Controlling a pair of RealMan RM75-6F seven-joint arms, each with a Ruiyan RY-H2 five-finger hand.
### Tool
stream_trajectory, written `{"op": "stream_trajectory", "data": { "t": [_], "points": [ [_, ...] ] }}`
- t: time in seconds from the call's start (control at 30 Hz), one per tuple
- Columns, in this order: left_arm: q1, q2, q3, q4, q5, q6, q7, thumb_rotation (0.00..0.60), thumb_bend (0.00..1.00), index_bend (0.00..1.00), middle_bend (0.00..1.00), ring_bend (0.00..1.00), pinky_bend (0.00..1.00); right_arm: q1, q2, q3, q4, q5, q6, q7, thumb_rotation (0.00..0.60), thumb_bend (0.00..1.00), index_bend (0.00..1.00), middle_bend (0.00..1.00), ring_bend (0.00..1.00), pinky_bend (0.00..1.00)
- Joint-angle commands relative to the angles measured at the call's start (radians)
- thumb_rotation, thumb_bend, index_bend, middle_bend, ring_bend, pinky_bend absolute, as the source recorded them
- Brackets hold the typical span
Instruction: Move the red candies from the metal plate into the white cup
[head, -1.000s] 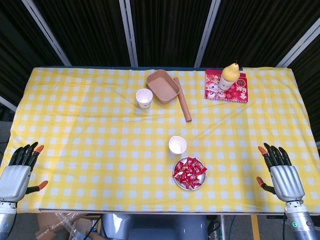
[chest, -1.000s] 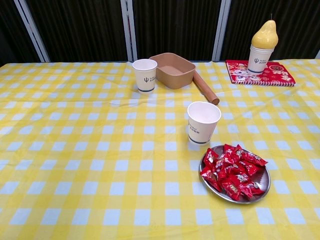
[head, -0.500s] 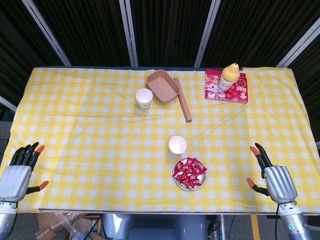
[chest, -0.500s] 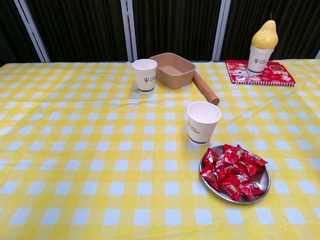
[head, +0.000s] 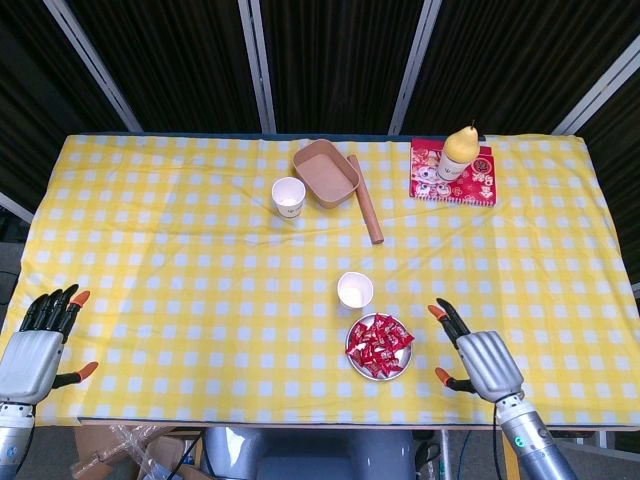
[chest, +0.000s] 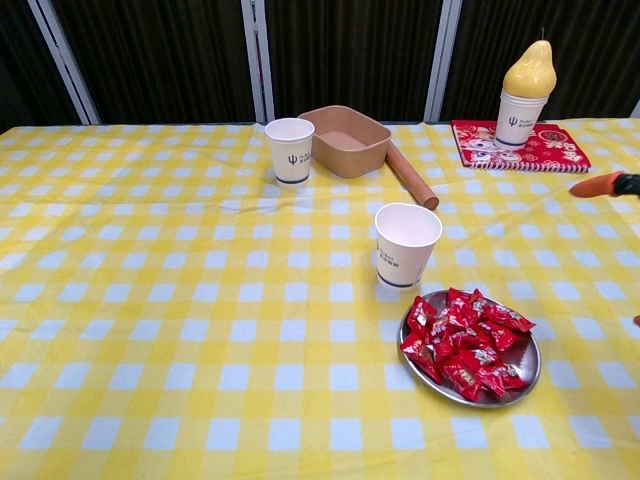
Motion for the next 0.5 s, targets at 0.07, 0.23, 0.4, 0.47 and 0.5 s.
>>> {"op": "stream_trajectory", "data": {
  "t": [0.07,0.23,0.4,0.47,0.5],
  "points": [
    [-0.001,0.002,0.001,0.0,0.002,-0.002,-0.007,0.6,0.0,0.0,0.0,0.0,0.0,0.052,-0.103,0.03,-0.029,0.106,-0.051,-0.12,0.6,0.33,0.0,0.05,0.72,0.9],
    [-0.002,0.006,0.002,-0.002,0.0,-0.006,-0.016,0.6,0.0,0.0,0.0,0.0,0.0,0.084,-0.182,0.04,-0.024,0.188,-0.069,-0.209,0.6,0.33,0.0,0.05,0.72,0.9],
    [-0.003,0.013,0.002,-0.006,-0.004,-0.013,-0.03,0.6,0.0,0.0,0.0,0.0,0.0,0.113,-0.254,0.041,-0.001,0.279,-0.081,-0.278,0.6,0.33,0.0,0.07,0.72,0.9],
    [-0.003,0.016,0.003,-0.006,-0.003,-0.014,-0.035,0.6,0.0,0.0,0.0,0.0,0.0,0.121,-0.273,0.041,0.008,0.303,-0.08,-0.296,0.6,0.33,0.0,0.08,0.72,0.9],
    [-0.004,0.017,0.004,-0.007,-0.003,-0.015,-0.038,0.6,0.0,0.0,0.0,0.0,0.0,0.126,-0.285,0.041,0.014,0.316,-0.08,-0.304,0.6,0.33,0.0,0.08,0.72,0.9]
  ]
}}
